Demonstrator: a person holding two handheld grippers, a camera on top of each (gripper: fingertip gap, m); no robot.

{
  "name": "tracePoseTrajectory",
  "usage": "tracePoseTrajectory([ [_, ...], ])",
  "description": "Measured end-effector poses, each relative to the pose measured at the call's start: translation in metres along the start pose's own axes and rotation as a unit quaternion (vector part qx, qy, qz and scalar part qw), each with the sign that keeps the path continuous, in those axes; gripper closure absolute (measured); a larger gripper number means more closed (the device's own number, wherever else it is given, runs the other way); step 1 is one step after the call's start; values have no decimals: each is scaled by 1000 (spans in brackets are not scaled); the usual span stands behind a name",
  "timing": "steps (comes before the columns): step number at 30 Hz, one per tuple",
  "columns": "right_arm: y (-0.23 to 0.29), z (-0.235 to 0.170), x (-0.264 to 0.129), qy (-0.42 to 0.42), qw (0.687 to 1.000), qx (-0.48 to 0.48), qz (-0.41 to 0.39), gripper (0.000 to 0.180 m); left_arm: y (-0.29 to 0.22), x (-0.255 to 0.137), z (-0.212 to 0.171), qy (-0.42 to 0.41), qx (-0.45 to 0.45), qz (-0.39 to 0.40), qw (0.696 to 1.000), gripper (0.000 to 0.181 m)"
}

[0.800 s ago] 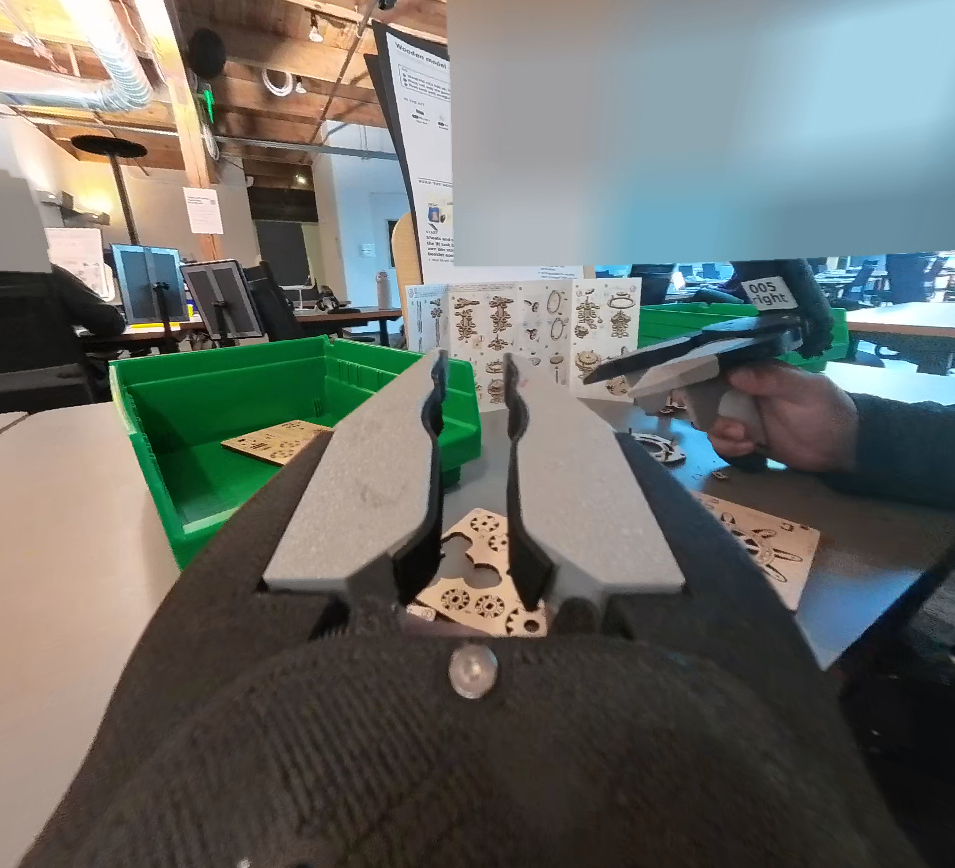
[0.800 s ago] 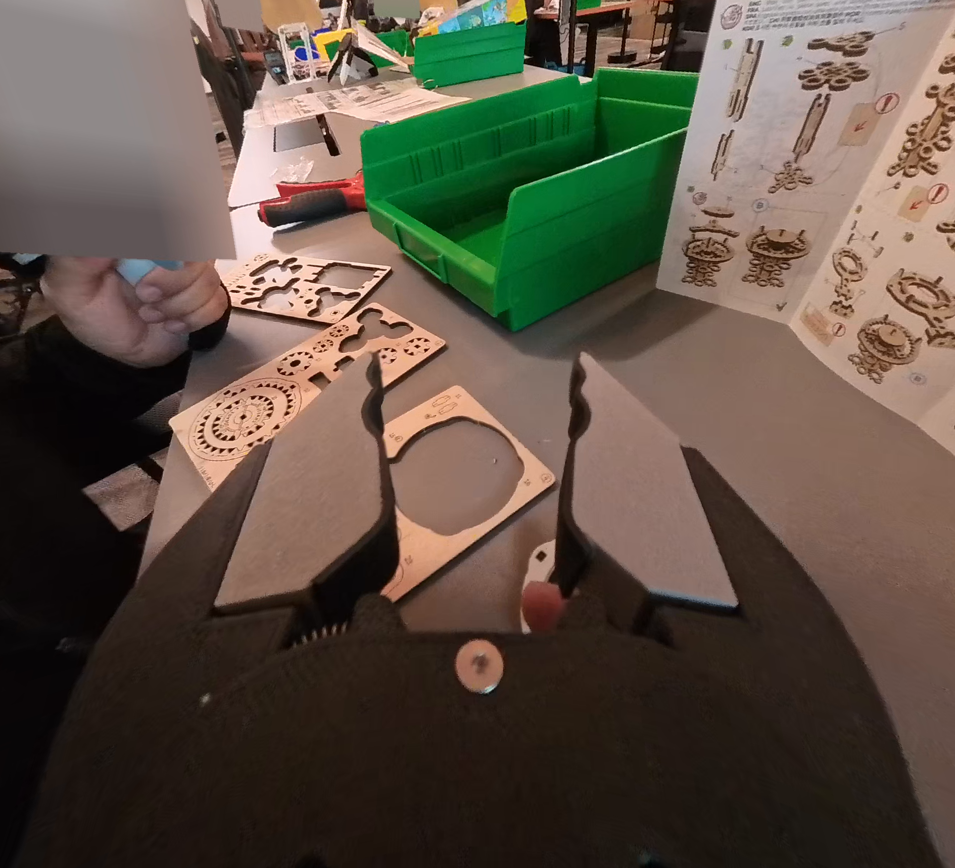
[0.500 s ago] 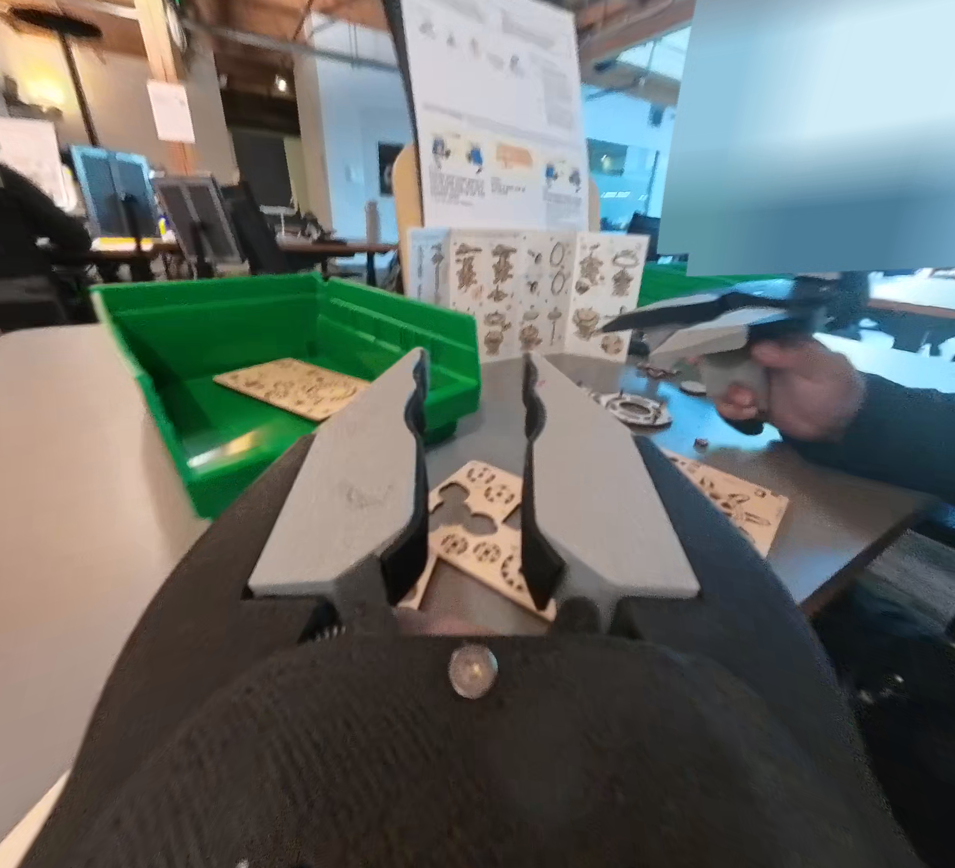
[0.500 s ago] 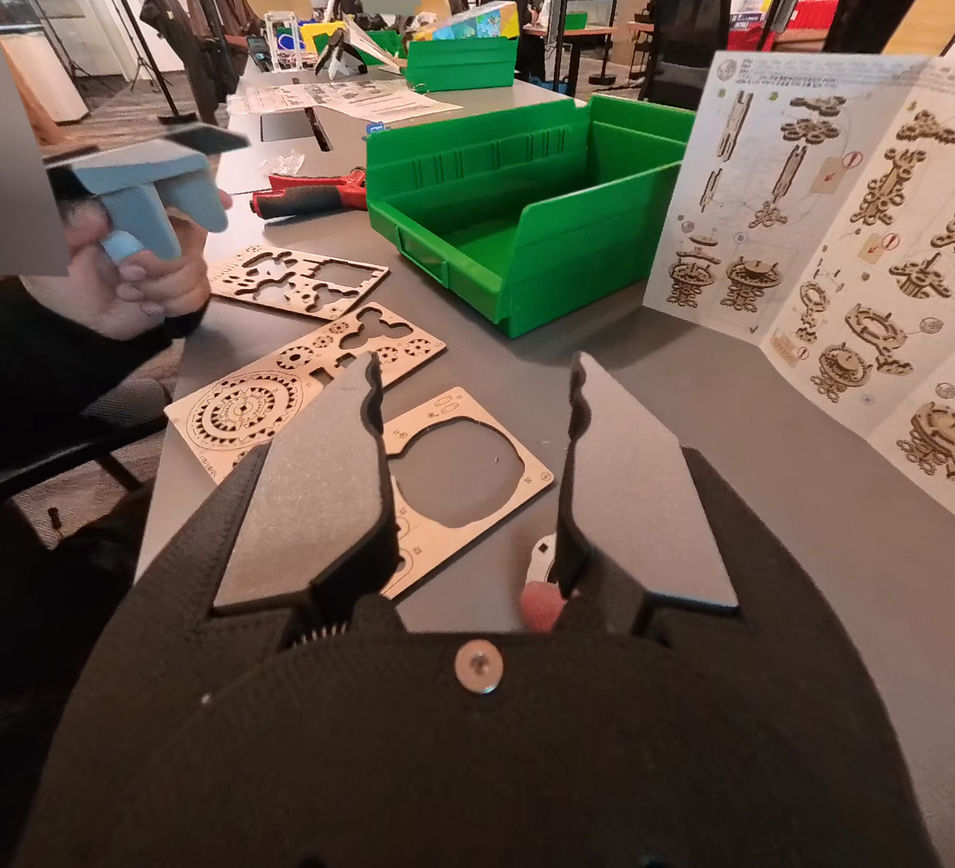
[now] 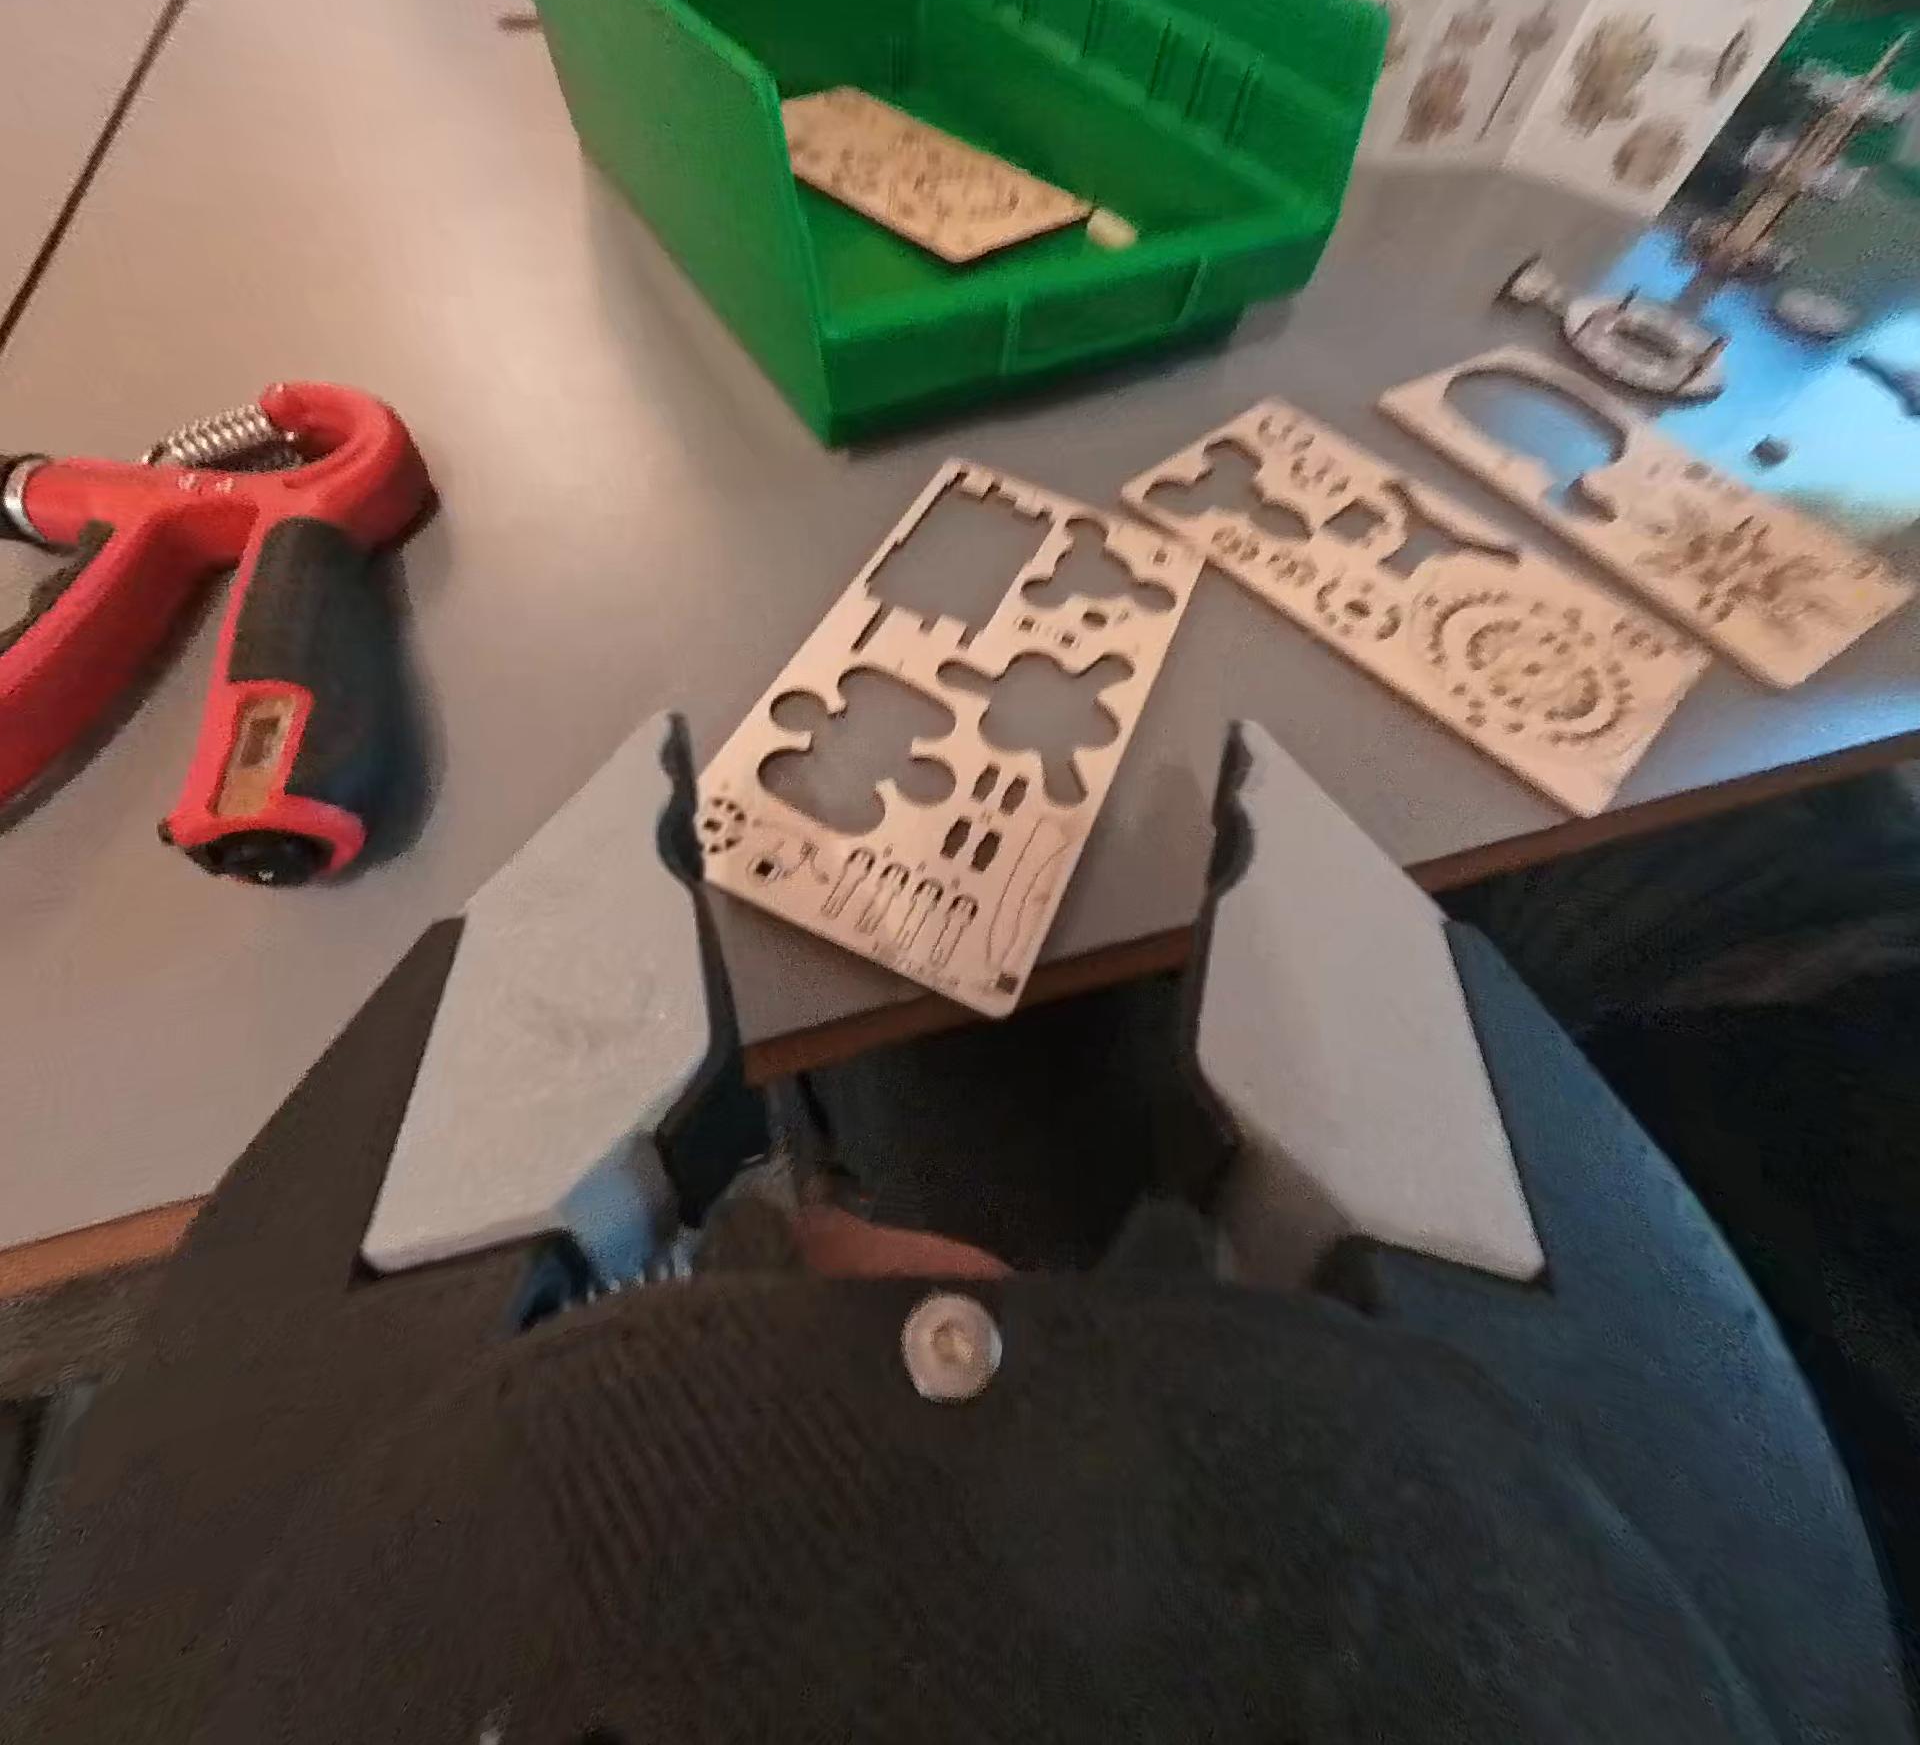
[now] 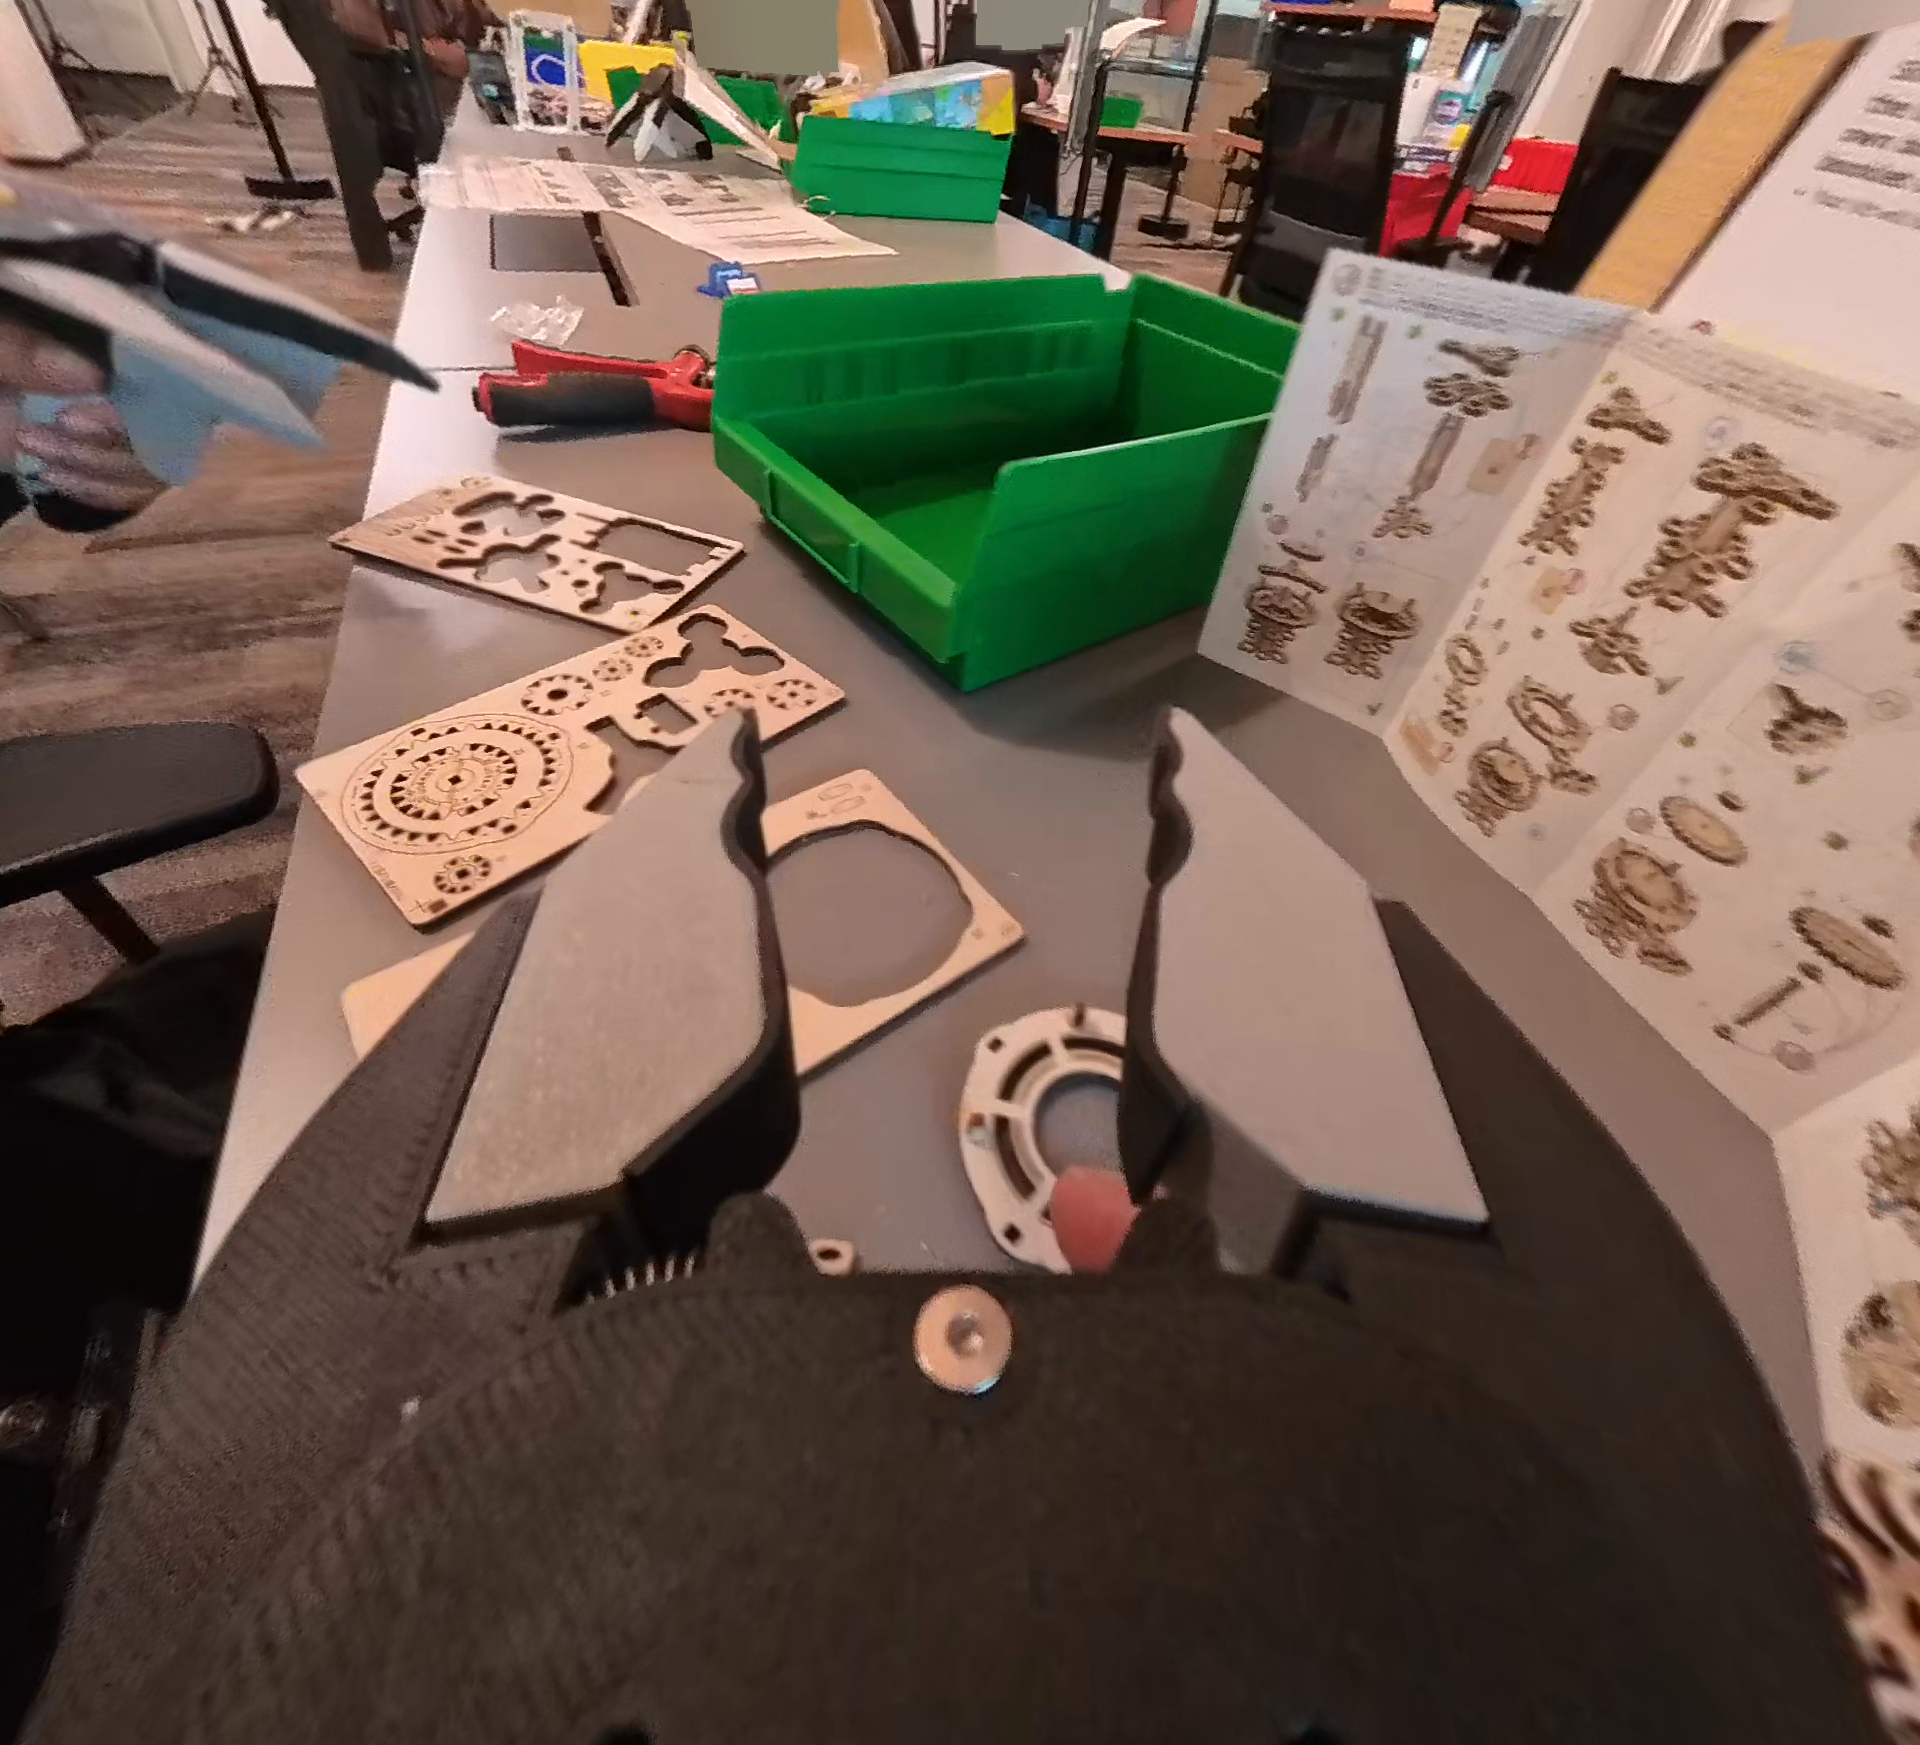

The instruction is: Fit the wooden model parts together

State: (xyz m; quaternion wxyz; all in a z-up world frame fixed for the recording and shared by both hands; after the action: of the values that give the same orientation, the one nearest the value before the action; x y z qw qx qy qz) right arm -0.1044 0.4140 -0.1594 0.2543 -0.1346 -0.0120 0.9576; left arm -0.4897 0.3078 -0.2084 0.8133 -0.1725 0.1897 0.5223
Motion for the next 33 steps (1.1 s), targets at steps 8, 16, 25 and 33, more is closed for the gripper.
tracePoseTrajectory([
  [8, -46, -5, -44, -23, 998, 38, -52, 107, 11, 23, -26, 72, 36, 18, 997, 75],
  [16, -72, -12, -70, -41, 993, 80, -76, 108, -24, 30, -25, 116, 5, 3, 993, 90],
  [25, -66, -8, -69, -43, 994, 67, -74, 109, -36, 15, -17, 99, 7, -24, 995, 98],
  [33, -66, -7, -72, -48, 993, 68, -79, 110, -17, 21, -26, 101, -39, -9, 994, 93],
])
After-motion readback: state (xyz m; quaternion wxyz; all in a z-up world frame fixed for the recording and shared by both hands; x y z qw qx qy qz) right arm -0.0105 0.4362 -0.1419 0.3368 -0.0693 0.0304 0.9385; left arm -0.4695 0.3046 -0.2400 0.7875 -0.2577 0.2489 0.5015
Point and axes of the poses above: each gripper's, where its closed fingertips meet, x out along the fingers, z out of its top, y = z × x across the jaws, the point moved 5 cm from there along -x, back along the fingers, and after that the axes turned 5 degrees about y, right-handed, at the moved point
